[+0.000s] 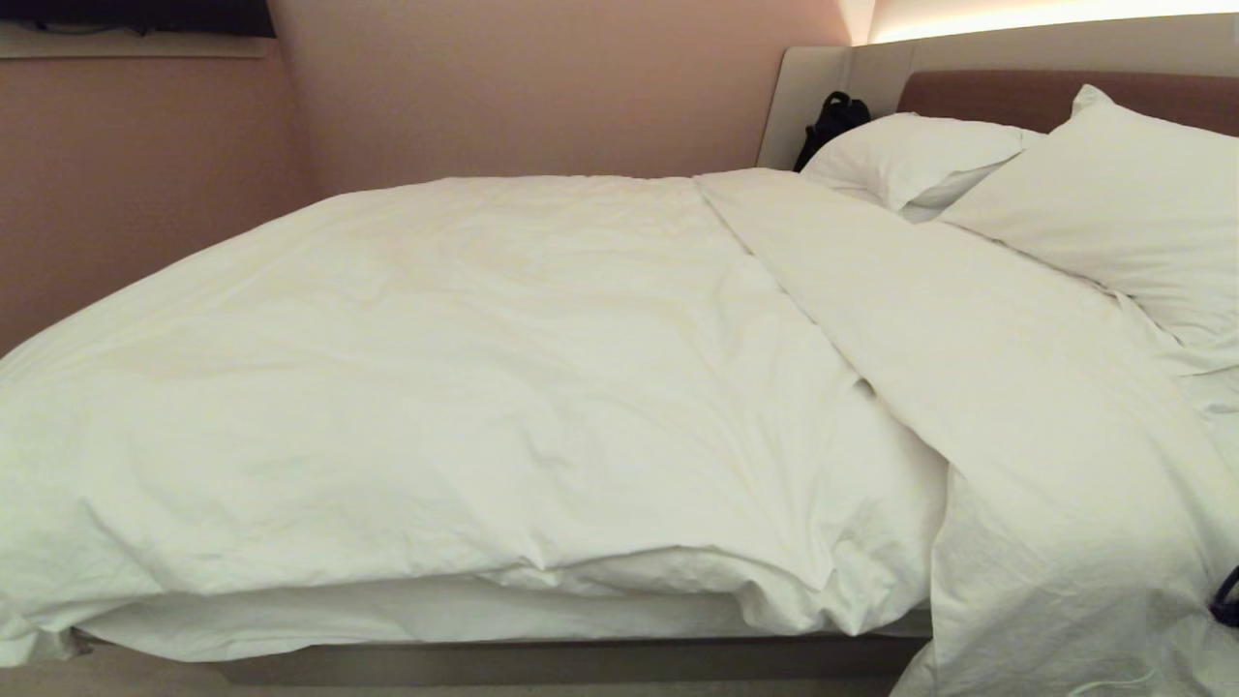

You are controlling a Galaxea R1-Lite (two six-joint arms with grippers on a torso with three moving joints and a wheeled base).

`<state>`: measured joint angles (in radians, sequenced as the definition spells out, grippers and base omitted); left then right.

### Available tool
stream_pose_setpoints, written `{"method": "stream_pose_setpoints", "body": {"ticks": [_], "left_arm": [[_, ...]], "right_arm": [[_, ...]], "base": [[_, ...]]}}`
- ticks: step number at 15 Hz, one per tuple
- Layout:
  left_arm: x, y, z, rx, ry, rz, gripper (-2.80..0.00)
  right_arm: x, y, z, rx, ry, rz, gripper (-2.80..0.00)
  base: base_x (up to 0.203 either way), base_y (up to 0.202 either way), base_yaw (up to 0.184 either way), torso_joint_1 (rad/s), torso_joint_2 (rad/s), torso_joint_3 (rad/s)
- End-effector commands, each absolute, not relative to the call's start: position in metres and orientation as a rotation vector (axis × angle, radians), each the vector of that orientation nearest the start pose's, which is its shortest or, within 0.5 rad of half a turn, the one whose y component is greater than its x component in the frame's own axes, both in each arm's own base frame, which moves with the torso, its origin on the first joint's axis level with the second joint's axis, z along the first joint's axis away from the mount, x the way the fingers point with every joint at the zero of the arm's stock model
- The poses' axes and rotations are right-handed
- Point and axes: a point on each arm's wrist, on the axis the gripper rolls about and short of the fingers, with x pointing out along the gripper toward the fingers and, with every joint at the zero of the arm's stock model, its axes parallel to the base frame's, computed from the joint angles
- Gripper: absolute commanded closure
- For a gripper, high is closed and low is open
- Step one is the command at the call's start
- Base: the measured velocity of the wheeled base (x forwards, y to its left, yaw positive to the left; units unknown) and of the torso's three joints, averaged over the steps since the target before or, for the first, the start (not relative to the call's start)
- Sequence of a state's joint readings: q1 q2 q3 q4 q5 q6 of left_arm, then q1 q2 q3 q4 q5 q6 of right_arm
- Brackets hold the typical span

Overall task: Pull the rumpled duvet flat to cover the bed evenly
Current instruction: Flatten the corners of the folded blanket

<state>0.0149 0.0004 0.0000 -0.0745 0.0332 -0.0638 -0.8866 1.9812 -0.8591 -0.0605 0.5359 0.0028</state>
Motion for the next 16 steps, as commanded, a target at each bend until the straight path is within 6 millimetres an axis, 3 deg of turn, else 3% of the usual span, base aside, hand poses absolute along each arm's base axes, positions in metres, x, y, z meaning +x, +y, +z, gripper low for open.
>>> {"method": "stream_pose_setpoints", "body": {"ticks": [1, 4, 7, 12, 16], "left_arm": [[-0.023, 0.000, 0.083, -0.065, -0.077, 0.047, 0.00], [-0.023, 0.000, 0.083, -0.065, -0.077, 0.047, 0.00], [-0.023, 0.000, 0.083, -0.065, -0.076, 0.047, 0.00], [-0.023, 0.000, 0.083, -0.065, -0.076, 0.047, 0.00], [-0.023, 0.000, 0.083, -0.065, -0.076, 0.047, 0.00]], "right_arm": [[0.210, -0.242, 0.043, 0.689, 0.846, -0.367, 0.00], [0.213, -0.245, 0.031, 0.679, 0.845, -0.375, 0.00], [0.206, -0.237, 0.036, 0.660, 0.853, -0.363, 0.00], [0.184, -0.209, 0.061, 0.627, 0.825, -0.351, 0.00], [0.166, -0.187, 0.098, 0.567, 0.747, -0.351, 0.00]], "base": [[0.000, 0.000, 0.000, 0.000, 0.00, 0.000], [0.000, 0.000, 0.000, 0.000, 0.00, 0.000], [0.000, 0.000, 0.000, 0.000, 0.00, 0.000], [0.000, 0.000, 0.000, 0.000, 0.00, 0.000], [0.000, 0.000, 0.000, 0.000, 0.00, 0.000]]}}
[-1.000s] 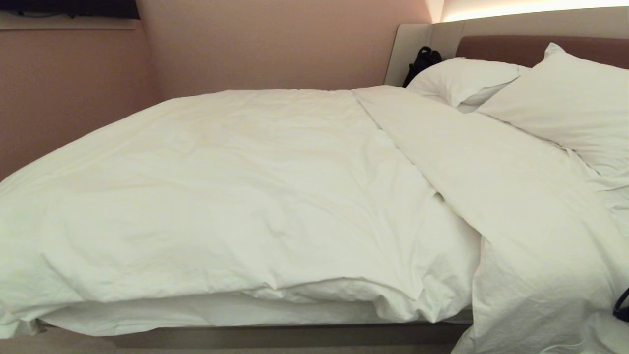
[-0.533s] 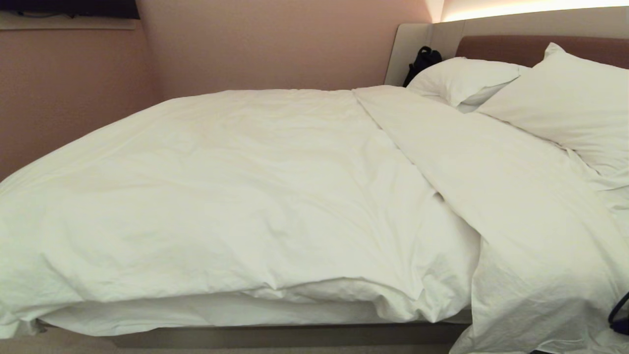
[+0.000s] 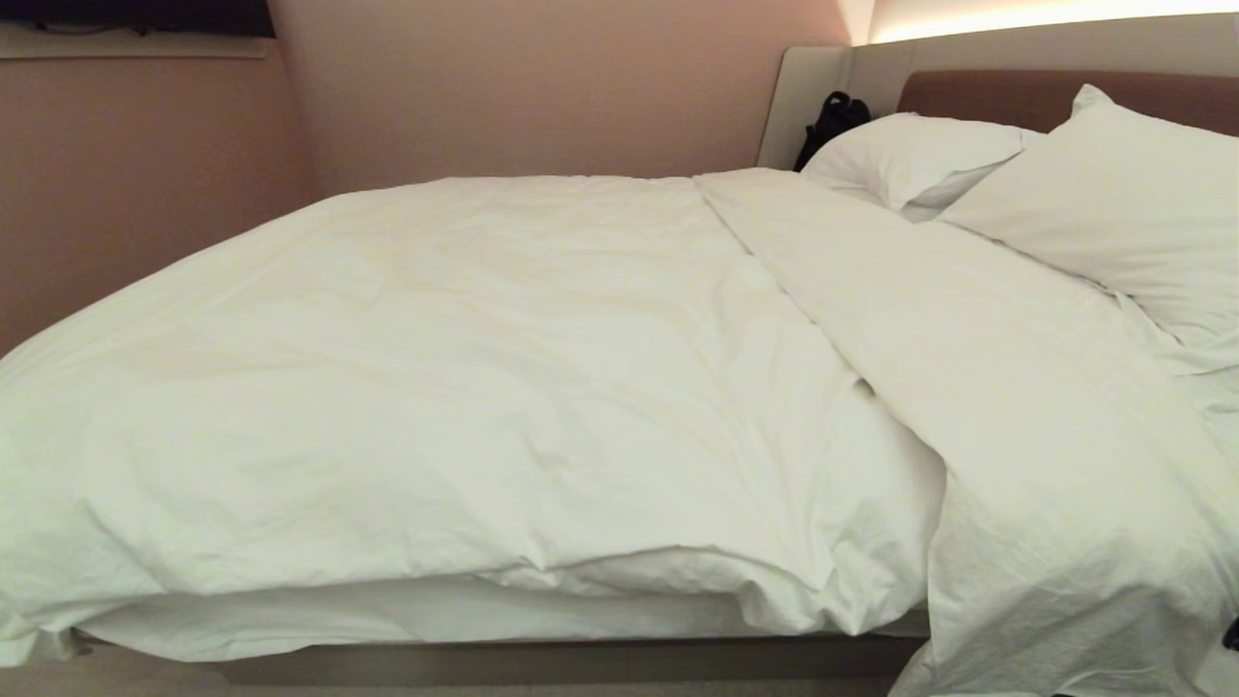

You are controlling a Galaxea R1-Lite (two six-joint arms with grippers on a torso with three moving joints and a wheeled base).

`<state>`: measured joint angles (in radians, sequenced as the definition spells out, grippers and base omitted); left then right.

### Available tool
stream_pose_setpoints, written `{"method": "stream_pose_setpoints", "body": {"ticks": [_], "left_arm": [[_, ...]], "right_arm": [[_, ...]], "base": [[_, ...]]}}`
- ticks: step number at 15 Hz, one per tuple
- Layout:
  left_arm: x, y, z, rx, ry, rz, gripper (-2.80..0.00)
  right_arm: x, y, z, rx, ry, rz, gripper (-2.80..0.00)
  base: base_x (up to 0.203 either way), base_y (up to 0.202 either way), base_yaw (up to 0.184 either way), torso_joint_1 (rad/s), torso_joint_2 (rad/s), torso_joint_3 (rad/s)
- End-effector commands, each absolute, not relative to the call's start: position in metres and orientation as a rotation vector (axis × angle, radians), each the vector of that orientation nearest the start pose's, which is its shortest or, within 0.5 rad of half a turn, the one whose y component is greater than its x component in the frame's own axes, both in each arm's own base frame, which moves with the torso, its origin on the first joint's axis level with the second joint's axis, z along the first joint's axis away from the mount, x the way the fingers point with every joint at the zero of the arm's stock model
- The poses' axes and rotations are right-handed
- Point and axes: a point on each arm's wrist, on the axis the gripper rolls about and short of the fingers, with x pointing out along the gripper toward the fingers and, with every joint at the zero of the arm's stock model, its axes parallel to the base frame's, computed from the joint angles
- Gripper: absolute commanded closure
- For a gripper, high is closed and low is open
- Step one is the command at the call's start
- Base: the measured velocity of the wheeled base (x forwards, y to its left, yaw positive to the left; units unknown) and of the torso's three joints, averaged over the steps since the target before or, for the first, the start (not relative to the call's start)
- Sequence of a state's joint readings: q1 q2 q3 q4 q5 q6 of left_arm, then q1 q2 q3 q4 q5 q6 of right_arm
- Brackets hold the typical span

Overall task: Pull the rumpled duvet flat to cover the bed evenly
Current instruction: Flatten the corners of the folded blanket

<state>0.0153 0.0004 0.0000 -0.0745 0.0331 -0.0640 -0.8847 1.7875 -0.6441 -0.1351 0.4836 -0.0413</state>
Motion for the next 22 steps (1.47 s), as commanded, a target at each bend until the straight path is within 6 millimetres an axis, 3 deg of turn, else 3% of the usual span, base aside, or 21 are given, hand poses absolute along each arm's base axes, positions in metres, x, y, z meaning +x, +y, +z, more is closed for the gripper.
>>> {"method": "stream_pose_setpoints", "body": {"ticks": [1, 7, 12, 18, 22], "left_arm": [[-0.023, 0.000, 0.083, -0.065, -0.077, 0.047, 0.00], [-0.023, 0.000, 0.083, -0.065, -0.076, 0.047, 0.00], [-0.023, 0.000, 0.083, -0.065, -0.076, 0.047, 0.00], [-0.023, 0.000, 0.083, -0.065, -0.075, 0.047, 0.00], [-0.023, 0.000, 0.083, -0.065, -0.075, 0.047, 0.00]], "right_arm": [[0.161, -0.179, 0.110, 0.554, 0.723, -0.339, 0.00], [0.126, -0.111, 0.173, 0.479, 0.611, -0.179, 0.00], [0.094, -0.047, 0.200, 0.417, 0.560, 0.007, 0.00], [0.032, -0.003, 0.207, 0.326, 0.458, 0.099, 0.00], [0.016, 0.008, 0.199, 0.349, 0.525, 0.226, 0.00]], "base": [[0.000, 0.000, 0.000, 0.000, 0.00, 0.000], [0.000, 0.000, 0.000, 0.000, 0.00, 0.000], [0.000, 0.000, 0.000, 0.000, 0.00, 0.000], [0.000, 0.000, 0.000, 0.000, 0.00, 0.000], [0.000, 0.000, 0.000, 0.000, 0.00, 0.000]]}}
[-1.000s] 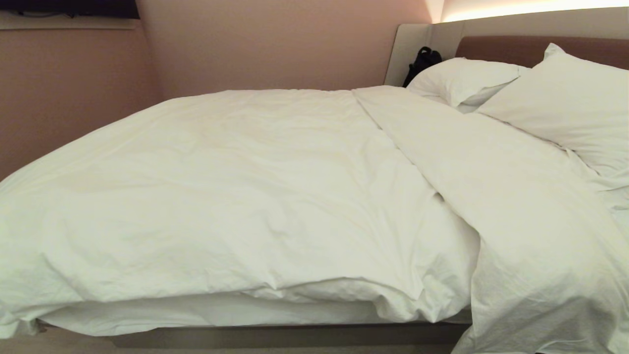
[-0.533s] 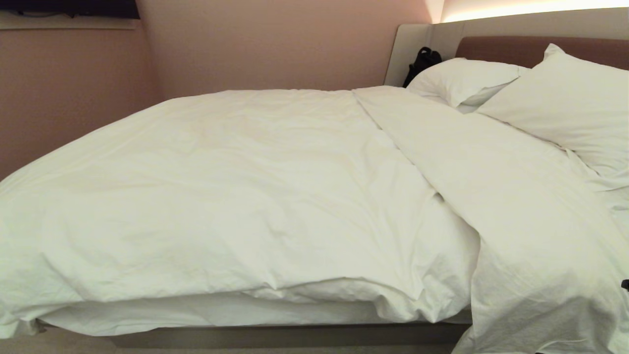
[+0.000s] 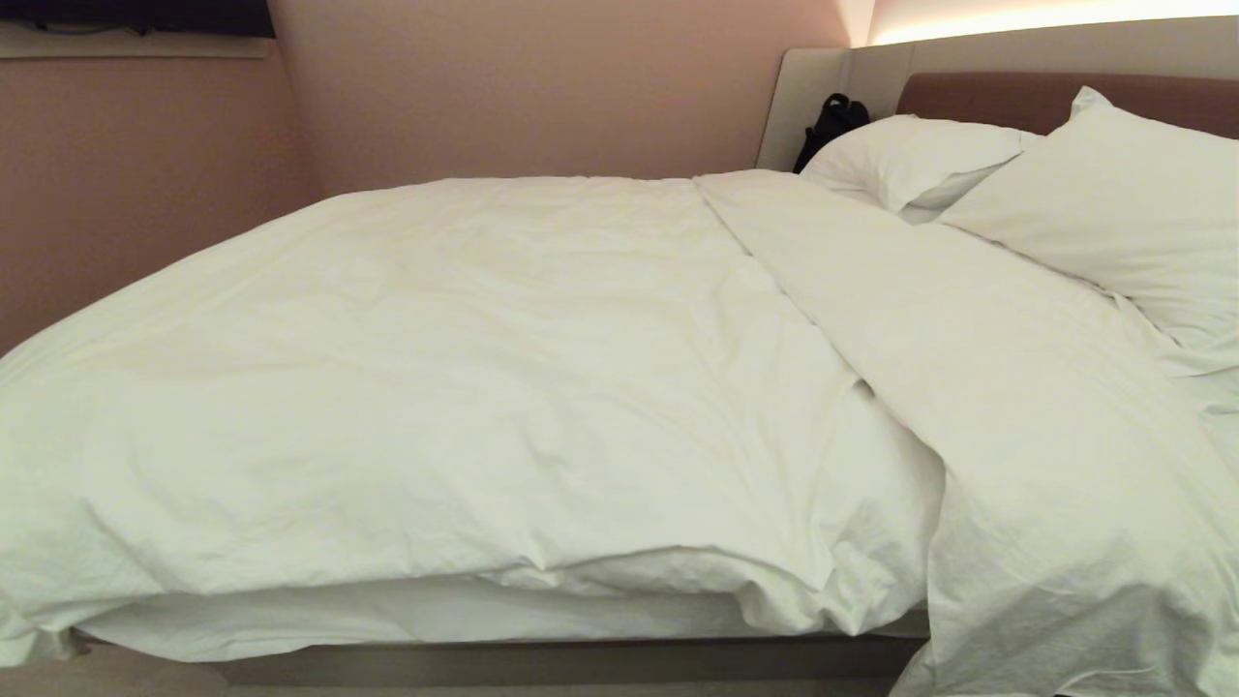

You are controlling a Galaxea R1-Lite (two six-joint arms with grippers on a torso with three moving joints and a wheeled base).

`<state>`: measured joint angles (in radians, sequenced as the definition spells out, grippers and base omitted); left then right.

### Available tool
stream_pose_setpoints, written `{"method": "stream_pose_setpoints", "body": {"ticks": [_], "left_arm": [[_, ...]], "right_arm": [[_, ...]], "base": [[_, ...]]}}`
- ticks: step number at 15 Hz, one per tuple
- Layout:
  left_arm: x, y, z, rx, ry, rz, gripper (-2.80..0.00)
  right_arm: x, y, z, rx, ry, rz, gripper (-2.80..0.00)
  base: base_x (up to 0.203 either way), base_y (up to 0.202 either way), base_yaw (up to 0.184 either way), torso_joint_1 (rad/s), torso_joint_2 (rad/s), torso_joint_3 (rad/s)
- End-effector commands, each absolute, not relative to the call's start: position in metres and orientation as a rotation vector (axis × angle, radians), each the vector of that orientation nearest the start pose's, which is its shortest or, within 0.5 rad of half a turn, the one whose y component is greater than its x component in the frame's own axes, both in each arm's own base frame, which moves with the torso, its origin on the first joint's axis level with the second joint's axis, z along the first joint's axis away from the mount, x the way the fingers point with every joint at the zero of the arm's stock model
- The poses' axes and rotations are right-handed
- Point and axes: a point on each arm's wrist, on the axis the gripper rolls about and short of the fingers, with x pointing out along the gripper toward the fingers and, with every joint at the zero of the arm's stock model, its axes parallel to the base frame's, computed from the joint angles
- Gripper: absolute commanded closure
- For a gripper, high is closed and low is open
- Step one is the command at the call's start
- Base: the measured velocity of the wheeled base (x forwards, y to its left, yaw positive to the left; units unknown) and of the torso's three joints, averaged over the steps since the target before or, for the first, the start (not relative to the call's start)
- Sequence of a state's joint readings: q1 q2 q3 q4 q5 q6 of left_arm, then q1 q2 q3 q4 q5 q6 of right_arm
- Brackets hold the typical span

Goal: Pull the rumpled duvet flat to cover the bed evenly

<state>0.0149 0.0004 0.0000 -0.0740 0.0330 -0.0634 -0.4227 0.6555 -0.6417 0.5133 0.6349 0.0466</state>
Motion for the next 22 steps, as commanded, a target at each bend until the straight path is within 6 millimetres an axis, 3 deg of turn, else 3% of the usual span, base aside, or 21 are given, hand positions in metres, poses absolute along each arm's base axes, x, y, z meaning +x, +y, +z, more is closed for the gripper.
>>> {"method": "stream_pose_setpoints", "body": {"ticks": [1, 7, 13, 22], "left_arm": [[-0.023, 0.000, 0.083, -0.065, -0.077, 0.047, 0.00], [-0.023, 0.000, 0.083, -0.065, -0.076, 0.047, 0.00], [-0.023, 0.000, 0.083, -0.065, -0.076, 0.047, 0.00], [-0.023, 0.000, 0.083, -0.065, -0.075, 0.047, 0.00]], "right_arm": [[0.010, 0.011, 0.196, 0.355, 0.547, 0.258, 0.00], [-0.032, 0.021, 0.178, 0.283, 0.575, 0.450, 0.00], [-0.055, 0.024, 0.159, 0.225, 0.487, 0.468, 0.00], [-0.057, 0.020, 0.154, 0.192, 0.508, 0.534, 0.00]], "base": [[0.000, 0.000, 0.000, 0.000, 0.00, 0.000], [0.000, 0.000, 0.000, 0.000, 0.00, 0.000], [0.000, 0.000, 0.000, 0.000, 0.00, 0.000], [0.000, 0.000, 0.000, 0.000, 0.00, 0.000]]}}
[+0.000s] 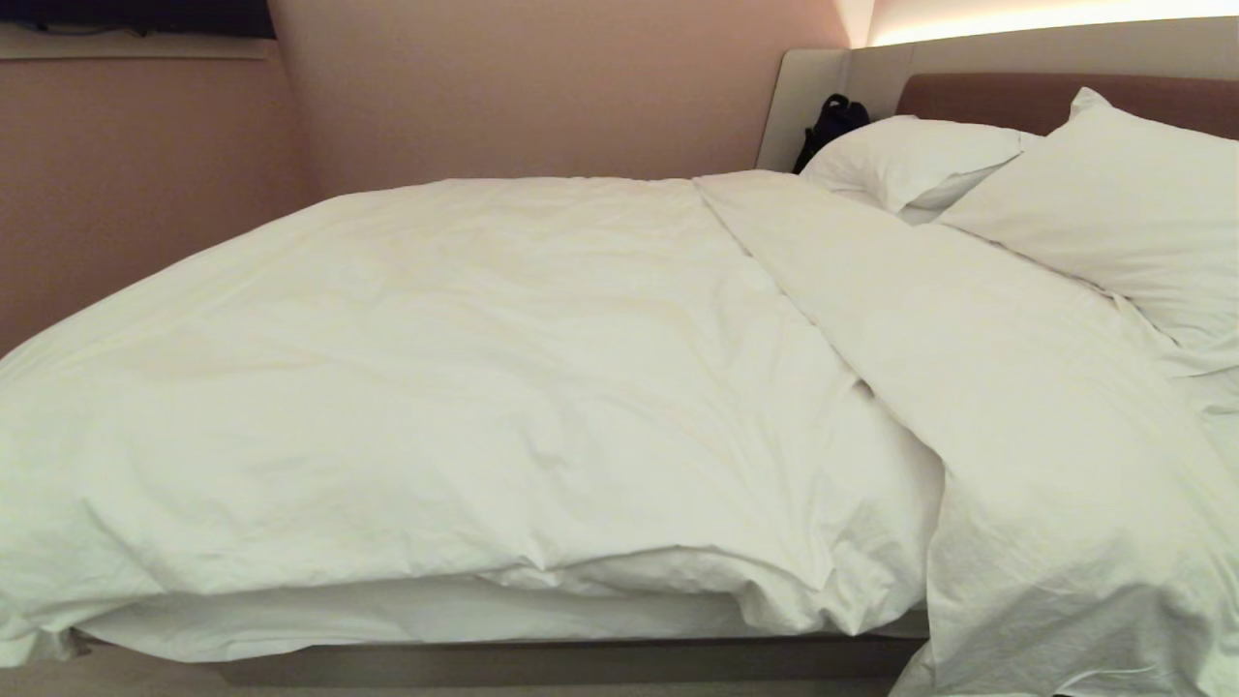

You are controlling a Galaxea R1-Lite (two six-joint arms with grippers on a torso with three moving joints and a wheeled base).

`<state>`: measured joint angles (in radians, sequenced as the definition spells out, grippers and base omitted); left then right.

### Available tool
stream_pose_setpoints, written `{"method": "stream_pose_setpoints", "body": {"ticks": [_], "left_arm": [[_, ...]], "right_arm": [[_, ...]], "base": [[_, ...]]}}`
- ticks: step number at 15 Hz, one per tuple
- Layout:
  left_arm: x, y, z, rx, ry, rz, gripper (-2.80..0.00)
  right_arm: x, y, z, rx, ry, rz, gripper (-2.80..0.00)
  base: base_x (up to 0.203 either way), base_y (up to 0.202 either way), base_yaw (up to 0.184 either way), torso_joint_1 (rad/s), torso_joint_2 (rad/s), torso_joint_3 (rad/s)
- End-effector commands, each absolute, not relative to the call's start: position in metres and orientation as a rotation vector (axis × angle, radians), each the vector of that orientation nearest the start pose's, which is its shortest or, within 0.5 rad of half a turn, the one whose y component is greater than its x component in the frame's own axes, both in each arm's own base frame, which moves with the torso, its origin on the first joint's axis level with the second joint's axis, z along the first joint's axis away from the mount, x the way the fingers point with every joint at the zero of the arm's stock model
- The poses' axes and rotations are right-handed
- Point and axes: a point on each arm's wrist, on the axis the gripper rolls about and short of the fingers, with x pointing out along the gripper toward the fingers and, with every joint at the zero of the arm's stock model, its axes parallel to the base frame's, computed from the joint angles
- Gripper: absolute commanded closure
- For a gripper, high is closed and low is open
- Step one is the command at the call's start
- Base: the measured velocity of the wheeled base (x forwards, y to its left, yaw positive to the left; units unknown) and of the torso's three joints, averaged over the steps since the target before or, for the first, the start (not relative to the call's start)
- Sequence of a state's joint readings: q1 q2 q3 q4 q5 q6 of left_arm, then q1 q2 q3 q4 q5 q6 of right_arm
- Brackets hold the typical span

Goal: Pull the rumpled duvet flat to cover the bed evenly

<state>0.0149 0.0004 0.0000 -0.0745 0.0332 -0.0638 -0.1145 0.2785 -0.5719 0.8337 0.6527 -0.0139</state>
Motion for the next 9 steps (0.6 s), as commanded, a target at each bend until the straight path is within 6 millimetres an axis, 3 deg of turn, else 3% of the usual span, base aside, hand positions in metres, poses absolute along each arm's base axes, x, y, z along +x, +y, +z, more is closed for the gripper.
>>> {"method": "stream_pose_setpoints", "body": {"ticks": [1, 5, 9], "left_arm": [[-0.023, 0.000, 0.083, -0.065, -0.075, 0.047, 0.00], [-0.023, 0.000, 0.083, -0.065, -0.077, 0.047, 0.00], [-0.023, 0.000, 0.083, -0.065, -0.076, 0.047, 0.00]], "right_arm": [[-0.056, 0.020, 0.156, 0.186, 0.493, 0.534, 0.00], [-0.054, 0.016, 0.159, 0.174, 0.489, 0.601, 0.00], [-0.068, 0.013, 0.151, 0.136, 0.413, 0.592, 0.00]], "base": [[0.000, 0.000, 0.000, 0.000, 0.00, 0.000], [0.000, 0.000, 0.000, 0.000, 0.00, 0.000], [0.000, 0.000, 0.000, 0.000, 0.00, 0.000]]}}
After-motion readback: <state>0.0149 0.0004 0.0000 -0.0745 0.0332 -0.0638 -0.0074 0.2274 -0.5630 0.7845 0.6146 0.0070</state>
